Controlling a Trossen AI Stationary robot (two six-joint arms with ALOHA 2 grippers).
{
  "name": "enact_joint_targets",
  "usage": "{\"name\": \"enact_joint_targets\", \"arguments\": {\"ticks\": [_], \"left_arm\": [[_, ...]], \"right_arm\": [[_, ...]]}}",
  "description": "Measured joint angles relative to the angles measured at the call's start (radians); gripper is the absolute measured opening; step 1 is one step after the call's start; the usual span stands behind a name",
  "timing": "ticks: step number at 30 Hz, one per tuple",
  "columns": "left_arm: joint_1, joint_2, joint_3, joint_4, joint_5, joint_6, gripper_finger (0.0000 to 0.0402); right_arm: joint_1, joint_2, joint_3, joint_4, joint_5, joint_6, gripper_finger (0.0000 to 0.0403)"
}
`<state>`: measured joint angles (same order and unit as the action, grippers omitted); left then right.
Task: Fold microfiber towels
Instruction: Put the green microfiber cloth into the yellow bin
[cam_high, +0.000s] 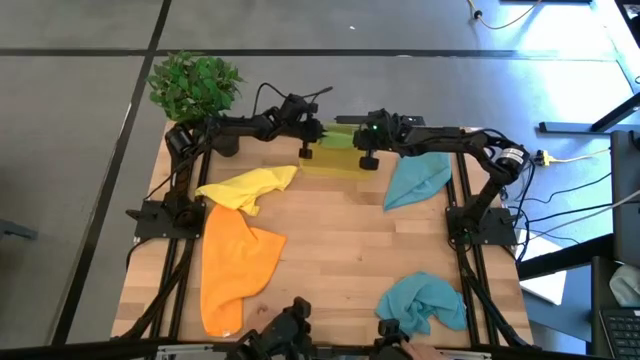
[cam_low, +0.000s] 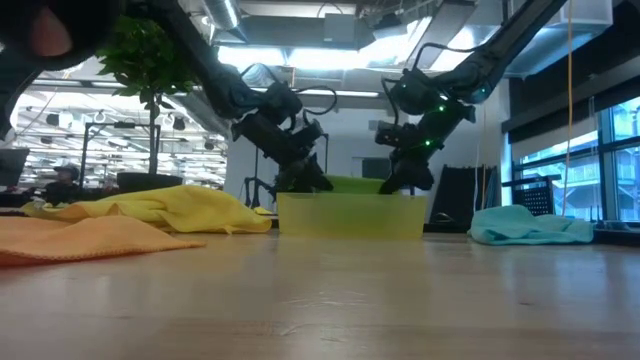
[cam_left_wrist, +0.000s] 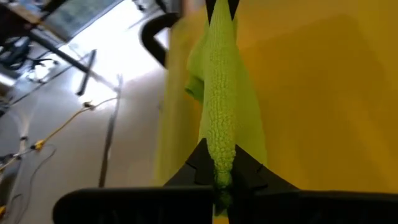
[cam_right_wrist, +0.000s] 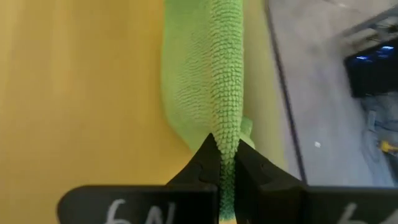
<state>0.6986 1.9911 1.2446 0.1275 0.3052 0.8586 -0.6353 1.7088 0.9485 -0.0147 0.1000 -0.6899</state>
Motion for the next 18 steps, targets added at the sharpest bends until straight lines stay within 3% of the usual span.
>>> {"name": "enact_joint_targets", "arguments": {"ticks": [10, 18], "left_arm": [[-0.016, 0.000, 0.000, -0.076, 0.047, 0.016, 0.0059], [-0.018, 0.000, -0.001, -0.132, 0.053, 0.008, 0.0121]], "right_arm": [[0.005, 0.001, -0.035, -0.065, -0.110, -0.001, 0.0017], [0.005, 0.001, -0.034, -0.105, -0.241, -0.001, 0.0099]]}}
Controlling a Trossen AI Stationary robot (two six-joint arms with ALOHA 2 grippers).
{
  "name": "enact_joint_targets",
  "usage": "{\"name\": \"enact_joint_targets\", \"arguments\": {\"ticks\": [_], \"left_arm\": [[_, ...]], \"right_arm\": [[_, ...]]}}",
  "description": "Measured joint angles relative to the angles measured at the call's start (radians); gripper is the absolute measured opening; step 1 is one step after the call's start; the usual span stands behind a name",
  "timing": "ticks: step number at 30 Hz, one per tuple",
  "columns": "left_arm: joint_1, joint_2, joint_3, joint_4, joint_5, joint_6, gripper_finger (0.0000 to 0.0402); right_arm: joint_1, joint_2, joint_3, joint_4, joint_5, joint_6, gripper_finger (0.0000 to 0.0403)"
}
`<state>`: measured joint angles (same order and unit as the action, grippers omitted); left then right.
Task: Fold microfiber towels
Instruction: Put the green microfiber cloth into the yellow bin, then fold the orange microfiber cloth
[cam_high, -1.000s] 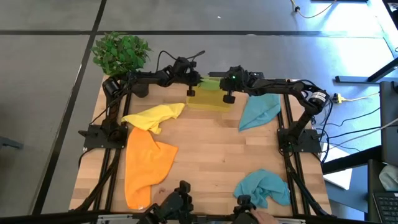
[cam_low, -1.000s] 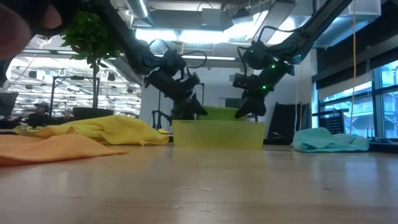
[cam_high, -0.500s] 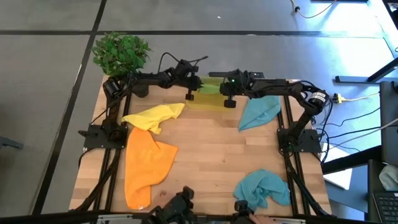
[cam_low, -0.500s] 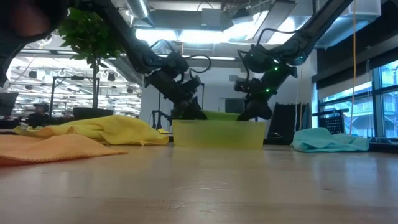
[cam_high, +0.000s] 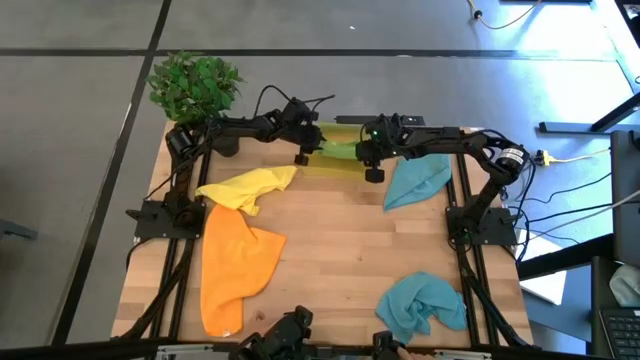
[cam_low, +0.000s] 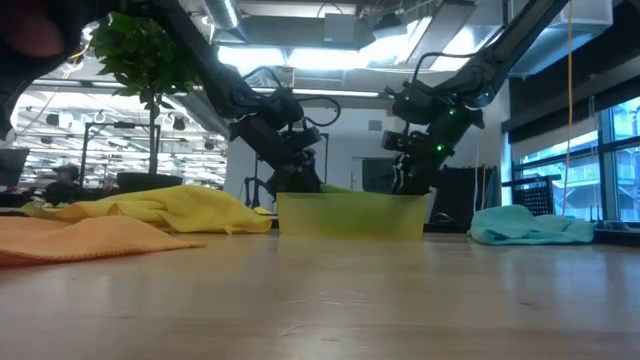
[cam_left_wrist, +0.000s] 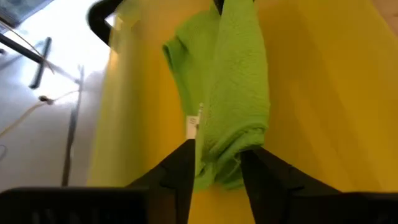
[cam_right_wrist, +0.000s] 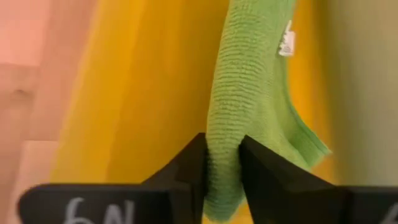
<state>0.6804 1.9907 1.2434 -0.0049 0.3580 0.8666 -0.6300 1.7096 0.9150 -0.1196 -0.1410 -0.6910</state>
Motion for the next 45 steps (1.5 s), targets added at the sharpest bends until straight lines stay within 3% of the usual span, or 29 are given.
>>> {"name": "enact_joint_targets", "arguments": {"ticks": [6, 19, 24, 27, 31, 34, 39, 42, 45], "left_arm": [[-0.002, 0.000, 0.000, -0.053, 0.023, -0.034, 0.0128], [-0.042, -0.036, 0.000, -0.100, 0.018, -0.055, 0.0128], [-0.045, -0.111, 0.000, -0.102, 0.026, -0.197, 0.0125], [-0.044, -0.196, 0.000, -0.141, 0.122, -0.300, 0.0121], [-0.076, -0.312, -0.008, -0.162, 0.274, -0.426, 0.0113], [-0.152, -0.374, -0.085, -0.130, 0.281, -0.467, 0.0104], [-0.318, -0.454, -0.265, 0.009, 0.163, -0.547, 0.0084], [-0.408, -0.519, -0.393, 0.215, 0.150, -0.614, 0.0073], [-0.503, -0.597, -0.518, 0.425, 0.075, -0.695, 0.0063]], "right_arm": [[0.001, 0.000, 0.002, -0.047, -0.020, 0.002, 0.0131], [0.008, -0.056, 0.002, -0.078, -0.071, 0.061, 0.0135], [0.029, -0.146, 0.002, -0.108, -0.071, 0.071, 0.0135], [0.042, -0.255, 0.002, -0.152, -0.090, 0.150, 0.0135], [0.065, -0.408, 0.003, -0.201, -0.231, 0.251, 0.0135], [0.101, -0.500, -0.014, -0.206, -0.295, 0.323, 0.0135], [0.225, -0.599, -0.146, -0.109, -0.299, 0.375, 0.0135], [0.309, -0.630, -0.233, 0.002, -0.285, 0.446, 0.0135], [0.415, -0.643, -0.310, 0.109, -0.184, 0.521, 0.0135]]}}
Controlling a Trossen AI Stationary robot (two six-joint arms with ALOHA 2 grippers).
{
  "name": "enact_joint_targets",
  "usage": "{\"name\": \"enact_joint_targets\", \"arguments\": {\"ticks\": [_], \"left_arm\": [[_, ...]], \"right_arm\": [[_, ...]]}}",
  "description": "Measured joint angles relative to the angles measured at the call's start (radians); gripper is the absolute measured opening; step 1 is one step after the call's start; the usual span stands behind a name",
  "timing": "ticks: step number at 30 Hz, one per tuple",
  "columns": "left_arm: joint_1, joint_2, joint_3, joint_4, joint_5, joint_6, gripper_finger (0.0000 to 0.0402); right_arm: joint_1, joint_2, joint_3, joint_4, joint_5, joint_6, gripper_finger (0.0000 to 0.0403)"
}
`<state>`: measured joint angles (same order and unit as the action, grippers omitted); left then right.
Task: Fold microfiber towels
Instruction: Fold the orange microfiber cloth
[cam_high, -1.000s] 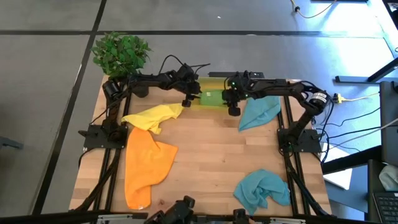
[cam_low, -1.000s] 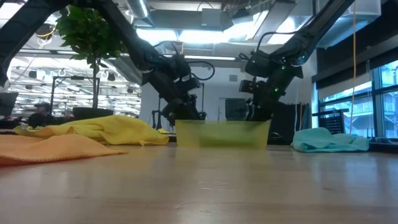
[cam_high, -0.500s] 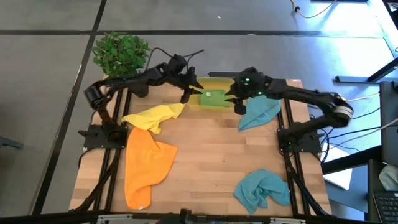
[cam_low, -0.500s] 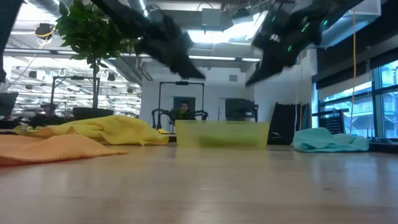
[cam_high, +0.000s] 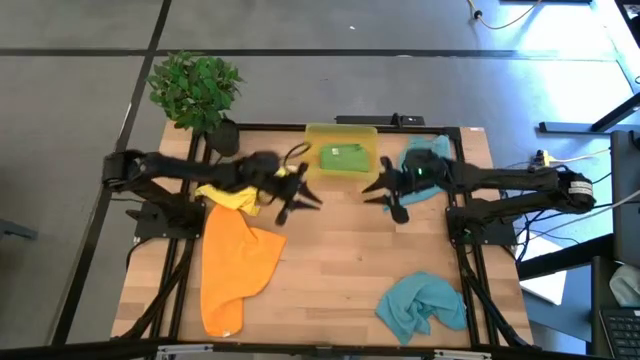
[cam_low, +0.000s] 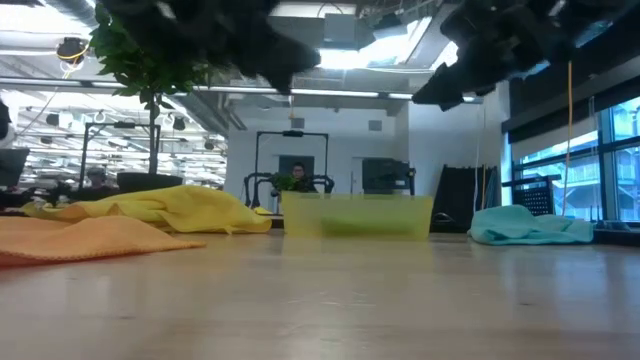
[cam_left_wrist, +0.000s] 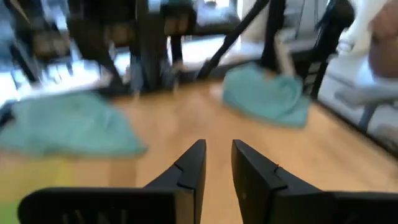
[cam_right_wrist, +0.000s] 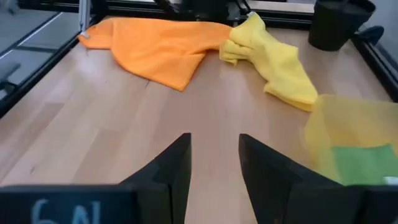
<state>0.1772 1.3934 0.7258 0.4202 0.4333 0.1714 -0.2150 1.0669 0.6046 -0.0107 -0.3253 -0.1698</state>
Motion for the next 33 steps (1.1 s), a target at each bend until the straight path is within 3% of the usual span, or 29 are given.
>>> {"name": "enact_joint_targets", "arguments": {"ticks": [9, 17, 24, 28, 33], "left_arm": [[-0.210, -0.262, -0.260, 0.009, -0.409, -0.264, 0.0039], [-0.405, -0.276, -0.295, -0.371, -0.792, -0.534, 0.0017], [-0.572, -0.190, -0.244, -0.427, -0.841, -0.638, 0.0002], [-0.634, -0.128, -0.198, -0.427, -0.868, -0.636, 0.0001], [-0.688, -0.018, -0.137, -0.446, -0.816, -0.633, 0.0002]], "right_arm": [[0.327, -0.003, -0.128, 0.278, 0.336, 0.170, 0.0135], [0.569, 0.039, -0.156, 0.417, 0.609, 0.293, 0.0135], [0.688, 0.190, -0.157, 0.537, 0.774, 0.397, 0.0135], [0.723, 0.279, -0.157, 0.640, 0.780, 0.431, 0.0136], [0.756, 0.371, -0.157, 0.787, 0.780, 0.431, 0.0136]]}}
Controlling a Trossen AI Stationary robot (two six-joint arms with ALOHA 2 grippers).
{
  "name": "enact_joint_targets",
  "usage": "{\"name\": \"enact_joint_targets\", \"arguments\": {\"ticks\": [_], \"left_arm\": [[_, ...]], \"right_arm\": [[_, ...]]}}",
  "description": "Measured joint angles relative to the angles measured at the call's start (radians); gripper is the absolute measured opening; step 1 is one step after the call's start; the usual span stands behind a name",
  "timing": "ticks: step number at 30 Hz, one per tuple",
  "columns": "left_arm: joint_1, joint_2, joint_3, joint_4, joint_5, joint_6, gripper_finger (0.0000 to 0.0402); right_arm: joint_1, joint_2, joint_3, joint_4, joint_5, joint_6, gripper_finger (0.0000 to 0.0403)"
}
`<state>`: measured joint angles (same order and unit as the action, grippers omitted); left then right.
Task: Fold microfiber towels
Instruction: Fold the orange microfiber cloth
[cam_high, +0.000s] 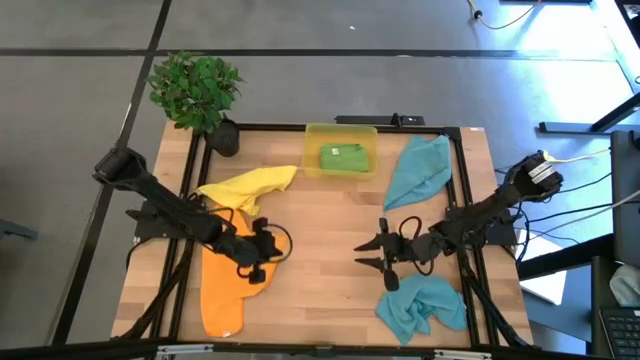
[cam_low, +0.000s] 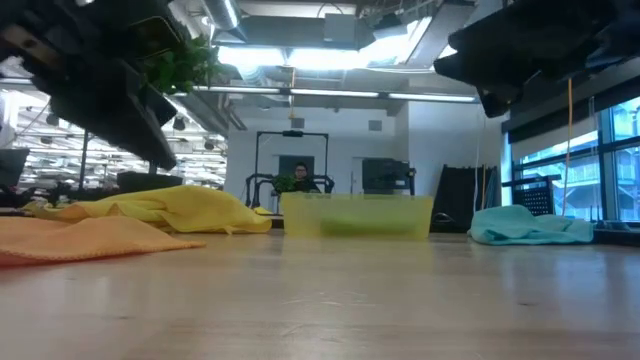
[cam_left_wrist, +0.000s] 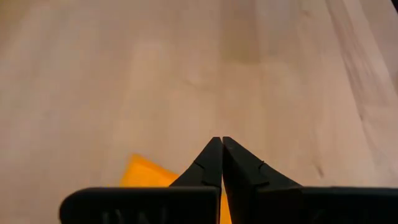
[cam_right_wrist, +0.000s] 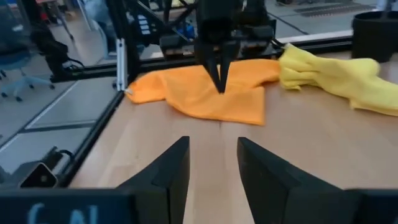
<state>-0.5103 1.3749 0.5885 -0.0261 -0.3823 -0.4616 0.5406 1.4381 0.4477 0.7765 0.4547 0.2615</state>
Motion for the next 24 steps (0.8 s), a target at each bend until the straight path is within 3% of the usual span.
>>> {"name": "enact_joint_targets", "arguments": {"ticks": [4, 8, 11, 17, 21, 24], "left_arm": [[-0.009, 0.053, 0.068, -0.063, 0.010, 0.003, 0.0001], [0.002, 0.101, 0.123, -0.071, 0.020, 0.119, 0.0015], [0.030, 0.114, 0.152, -0.143, 0.074, 0.196, 0.0045], [0.113, 0.113, 0.197, -0.404, 0.115, 0.178, 0.0125], [0.188, 0.113, 0.178, -0.418, 0.124, 0.187, 0.0163], [0.261, 0.113, 0.173, -0.413, 0.210, 0.228, 0.0175]], "right_arm": [[0.013, 0.031, 0.029, 0.018, 0.000, -0.004, 0.0135], [0.024, 0.040, 0.056, 0.012, -0.001, -0.032, 0.0136], [0.029, 0.039, 0.076, 0.011, -0.003, -0.070, 0.0136], [0.029, 0.039, 0.098, -0.002, -0.003, -0.138, 0.0136], [0.028, 0.039, 0.098, -0.003, -0.003, -0.186, 0.0136], [0.024, 0.039, 0.098, -0.004, -0.003, -0.194, 0.0136]]}}
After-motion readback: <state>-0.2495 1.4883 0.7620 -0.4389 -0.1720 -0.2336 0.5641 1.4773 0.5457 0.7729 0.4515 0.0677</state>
